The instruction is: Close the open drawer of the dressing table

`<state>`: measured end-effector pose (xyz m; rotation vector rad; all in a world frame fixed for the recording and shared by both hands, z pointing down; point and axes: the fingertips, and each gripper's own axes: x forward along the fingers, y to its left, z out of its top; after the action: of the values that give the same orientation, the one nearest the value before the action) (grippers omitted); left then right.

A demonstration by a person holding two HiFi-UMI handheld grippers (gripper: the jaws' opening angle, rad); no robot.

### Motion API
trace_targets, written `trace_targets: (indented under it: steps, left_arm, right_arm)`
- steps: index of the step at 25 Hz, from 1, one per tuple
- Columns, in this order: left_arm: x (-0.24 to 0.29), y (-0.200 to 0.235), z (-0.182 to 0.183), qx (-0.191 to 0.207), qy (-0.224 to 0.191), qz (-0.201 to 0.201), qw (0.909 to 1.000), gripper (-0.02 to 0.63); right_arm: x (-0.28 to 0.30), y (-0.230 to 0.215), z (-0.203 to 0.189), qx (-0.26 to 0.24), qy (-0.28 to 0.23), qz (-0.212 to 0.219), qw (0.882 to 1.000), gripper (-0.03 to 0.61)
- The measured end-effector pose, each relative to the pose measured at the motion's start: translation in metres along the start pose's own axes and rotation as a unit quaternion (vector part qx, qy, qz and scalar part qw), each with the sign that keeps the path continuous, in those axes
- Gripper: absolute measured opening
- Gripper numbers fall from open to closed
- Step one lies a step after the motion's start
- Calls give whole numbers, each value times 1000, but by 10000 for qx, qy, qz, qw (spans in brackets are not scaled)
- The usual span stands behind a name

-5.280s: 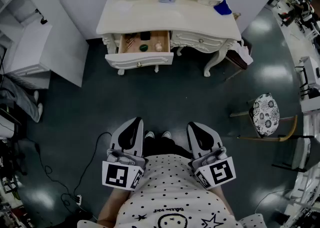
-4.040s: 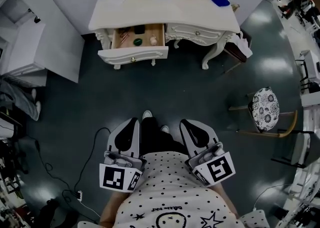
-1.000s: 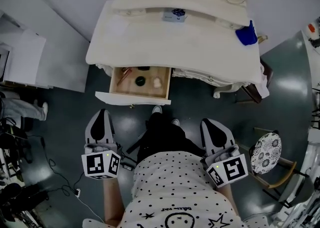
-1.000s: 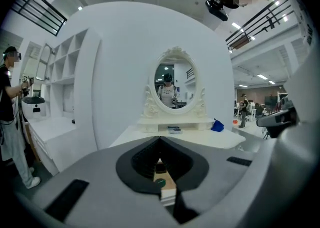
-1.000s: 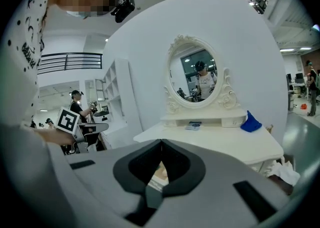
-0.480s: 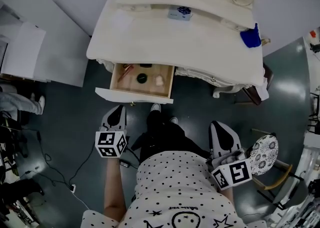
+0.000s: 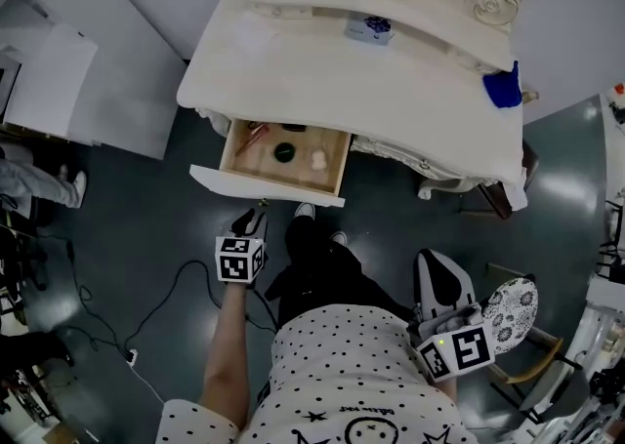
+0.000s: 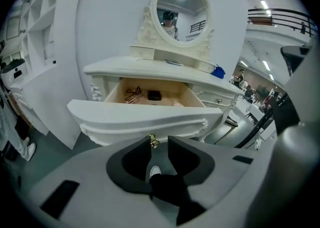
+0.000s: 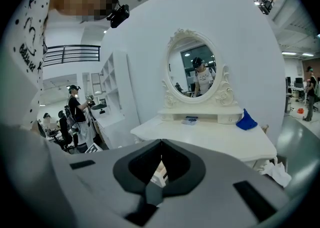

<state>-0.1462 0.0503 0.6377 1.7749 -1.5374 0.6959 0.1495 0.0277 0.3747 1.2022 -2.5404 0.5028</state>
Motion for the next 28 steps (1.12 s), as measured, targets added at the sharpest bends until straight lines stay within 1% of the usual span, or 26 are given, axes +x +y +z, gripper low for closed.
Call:
trace_targets:
  steps: [4,8,14,17,19,23,28]
  left_arm:
    - [20,8,-11,69,250,225,9994,110]
    - [37,9,-18,10,525,286,9982,132]
    - [52,14,-24,-241,709,414,9963,153]
    - [58,15,-25,-149,801,442,9957,153]
    - [62,14,-24,-156,791,451,9957,153]
    - [66,17,-18,-328,687,450,9961,152]
    - [70,18,-14,-243,642,281,9972,149]
  right_arm:
    - [1,-2,0,34,19,37,10000,9]
    - [1,-6,-2,53,49,31,10000,9]
    - [-3,-14,-3,168,42,-61,9998,9]
    - [-2,-17,-4,200,55,-100,9997,9]
    - [0,-18,-2,195,77,-106,9997,9]
    - [7,-19,1,187,91,-114,9997,9]
    - [18,-20,5,227,110,-208,9995,9]
